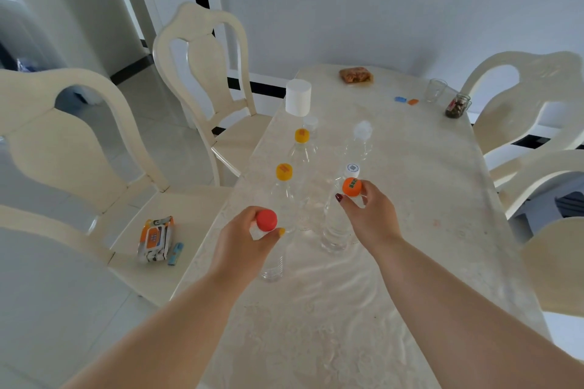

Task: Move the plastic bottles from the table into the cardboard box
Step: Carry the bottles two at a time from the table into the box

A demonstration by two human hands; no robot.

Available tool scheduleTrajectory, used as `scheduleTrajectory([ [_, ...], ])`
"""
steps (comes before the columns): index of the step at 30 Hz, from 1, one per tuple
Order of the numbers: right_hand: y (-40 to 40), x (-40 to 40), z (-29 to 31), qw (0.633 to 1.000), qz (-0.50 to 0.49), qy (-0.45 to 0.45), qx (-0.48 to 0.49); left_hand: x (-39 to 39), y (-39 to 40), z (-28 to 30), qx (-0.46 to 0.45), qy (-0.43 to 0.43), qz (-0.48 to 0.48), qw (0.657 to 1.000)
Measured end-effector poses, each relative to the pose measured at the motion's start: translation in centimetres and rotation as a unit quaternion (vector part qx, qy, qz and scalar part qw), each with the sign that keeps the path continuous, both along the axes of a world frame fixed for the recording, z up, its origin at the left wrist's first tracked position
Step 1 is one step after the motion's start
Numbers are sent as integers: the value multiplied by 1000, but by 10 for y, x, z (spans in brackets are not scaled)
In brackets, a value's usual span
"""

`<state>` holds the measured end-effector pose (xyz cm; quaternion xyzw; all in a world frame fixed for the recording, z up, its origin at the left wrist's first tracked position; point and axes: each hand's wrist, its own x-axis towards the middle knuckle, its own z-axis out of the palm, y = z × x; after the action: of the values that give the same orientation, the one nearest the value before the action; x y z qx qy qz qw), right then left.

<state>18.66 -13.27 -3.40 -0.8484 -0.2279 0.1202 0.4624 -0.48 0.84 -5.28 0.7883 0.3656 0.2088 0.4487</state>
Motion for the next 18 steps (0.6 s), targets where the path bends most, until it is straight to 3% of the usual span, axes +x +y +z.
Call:
scheduleTrajectory([
  [9, -34, -19, 13, 995, -5, 41, 87, -7, -2, 15, 15, -22, -52, 998],
  [18, -117, -58, 67, 990, -84, -29, 106, 9, -35, 77, 60, -64, -229, 969],
])
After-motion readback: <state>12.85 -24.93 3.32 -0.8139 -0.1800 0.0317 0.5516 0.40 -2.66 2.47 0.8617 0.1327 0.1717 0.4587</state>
